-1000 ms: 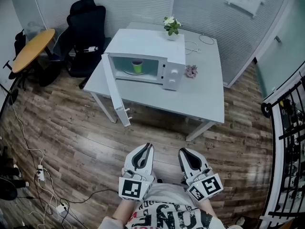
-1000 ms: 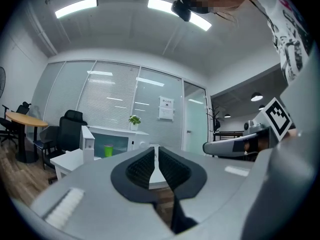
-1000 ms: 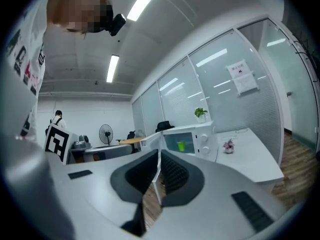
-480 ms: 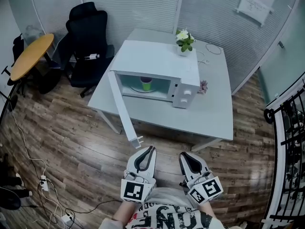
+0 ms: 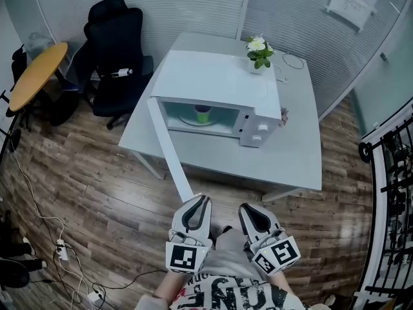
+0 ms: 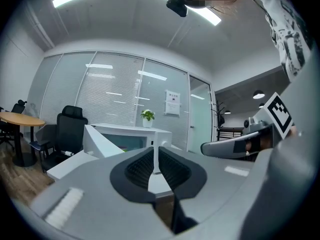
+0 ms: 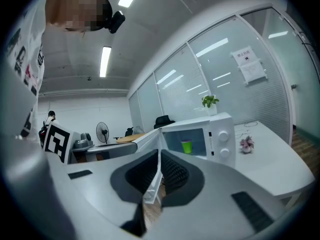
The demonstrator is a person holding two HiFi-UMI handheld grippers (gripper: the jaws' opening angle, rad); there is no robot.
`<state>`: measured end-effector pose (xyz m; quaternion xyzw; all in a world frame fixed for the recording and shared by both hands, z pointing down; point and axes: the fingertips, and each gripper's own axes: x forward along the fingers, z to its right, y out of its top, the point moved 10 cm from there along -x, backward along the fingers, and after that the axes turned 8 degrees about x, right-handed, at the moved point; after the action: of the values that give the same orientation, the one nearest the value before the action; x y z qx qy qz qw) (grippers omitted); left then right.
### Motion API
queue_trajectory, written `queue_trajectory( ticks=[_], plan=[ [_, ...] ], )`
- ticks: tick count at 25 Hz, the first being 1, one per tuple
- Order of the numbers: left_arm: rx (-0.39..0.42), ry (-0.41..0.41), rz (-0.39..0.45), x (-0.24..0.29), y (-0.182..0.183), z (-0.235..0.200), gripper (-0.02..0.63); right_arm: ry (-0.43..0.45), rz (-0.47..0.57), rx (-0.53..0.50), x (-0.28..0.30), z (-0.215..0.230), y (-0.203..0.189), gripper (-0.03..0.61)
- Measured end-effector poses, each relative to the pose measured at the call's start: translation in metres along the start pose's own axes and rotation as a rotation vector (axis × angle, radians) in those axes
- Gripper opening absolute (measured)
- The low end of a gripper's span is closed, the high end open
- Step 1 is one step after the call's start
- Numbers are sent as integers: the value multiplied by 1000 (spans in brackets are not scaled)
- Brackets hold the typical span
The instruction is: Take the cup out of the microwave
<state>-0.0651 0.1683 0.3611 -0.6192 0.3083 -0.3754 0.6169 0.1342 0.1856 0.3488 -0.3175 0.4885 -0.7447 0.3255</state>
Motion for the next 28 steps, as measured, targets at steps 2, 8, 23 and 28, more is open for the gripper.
queue_trajectory(
  ticks=[2,8,23,28],
  plan=[
    [-13,4,-19,4,1,-1,17,4,-9,3,6,2,0,25],
    [24,32,-50,9,0,1,17,30,-32,0,19,11,4,26],
    [1,261,-113,-35,-12,-27,18,124,-56,-3,32,-4,-4,25],
    [7,334,-121,-48,-20,-49,84,133,-53,-4,33,-9,-6,25]
  ],
)
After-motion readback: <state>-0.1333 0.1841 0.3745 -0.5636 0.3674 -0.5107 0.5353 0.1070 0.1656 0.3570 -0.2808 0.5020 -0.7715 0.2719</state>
